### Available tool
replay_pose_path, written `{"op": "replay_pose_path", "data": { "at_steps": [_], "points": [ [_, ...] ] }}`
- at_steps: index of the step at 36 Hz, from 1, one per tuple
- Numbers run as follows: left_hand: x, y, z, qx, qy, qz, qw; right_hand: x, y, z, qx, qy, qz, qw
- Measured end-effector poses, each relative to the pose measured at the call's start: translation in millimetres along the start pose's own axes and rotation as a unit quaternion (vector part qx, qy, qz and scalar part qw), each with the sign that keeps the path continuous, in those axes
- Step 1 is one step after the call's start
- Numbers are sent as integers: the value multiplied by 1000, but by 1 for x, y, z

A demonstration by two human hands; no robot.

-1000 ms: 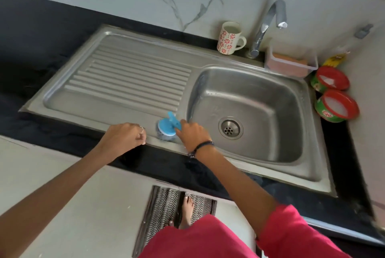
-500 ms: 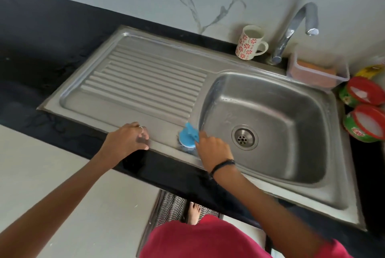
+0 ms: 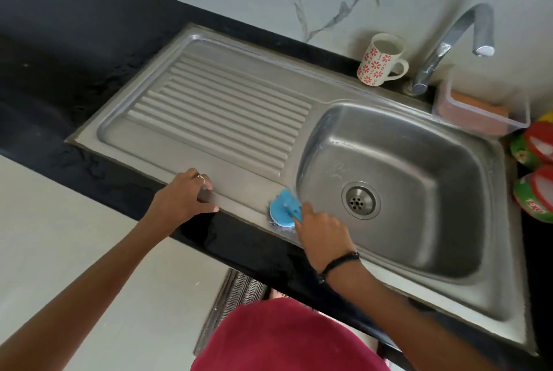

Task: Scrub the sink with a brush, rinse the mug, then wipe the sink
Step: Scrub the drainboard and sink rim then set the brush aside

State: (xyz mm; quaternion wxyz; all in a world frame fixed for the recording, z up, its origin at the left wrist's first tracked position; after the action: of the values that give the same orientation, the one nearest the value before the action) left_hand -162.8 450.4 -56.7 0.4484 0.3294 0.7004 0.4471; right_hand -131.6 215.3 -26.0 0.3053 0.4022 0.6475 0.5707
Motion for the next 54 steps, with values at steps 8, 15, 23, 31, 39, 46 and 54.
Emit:
{"op": "replay_pose_path", "data": {
  "at_steps": [8,15,23,31,39,46,54],
  "points": [
    [-1,1,-1,2,-9,7,1000,29,9,20,-15,25,31,999],
    [-3,-1,4,14,-39,21,999,-8,16,-24,-105,-52,-31,993],
    [-4,-3,22,56,-125,84,987,66,6,21,-121,-82,11,989],
    [52,29,44,73,-169,118,976,78,17,29,-103,-127,-15,986],
    [115,55,60,77,-130,67,986,153,11,67,-92,-154,22,983],
    [164,73,79,61,-103,59,991,223,17,117,-121,-82,52,988],
    [215,85,87,31,-29,70,997,165,13,72,-40,-167,27,985]
  ]
}}
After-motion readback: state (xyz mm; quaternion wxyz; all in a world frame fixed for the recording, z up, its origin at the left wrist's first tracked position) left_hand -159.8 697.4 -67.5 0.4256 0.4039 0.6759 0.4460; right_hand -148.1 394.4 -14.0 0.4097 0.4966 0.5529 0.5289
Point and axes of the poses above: each hand's wrist, its own z-axis towards the middle knuckle, its own y-axis out of the back of the hand, x = y × z, the point moved 9 cm from there along z, towards the middle knuckle, and after that the axes turned 10 degrees about -x, right-handed, at the moved point
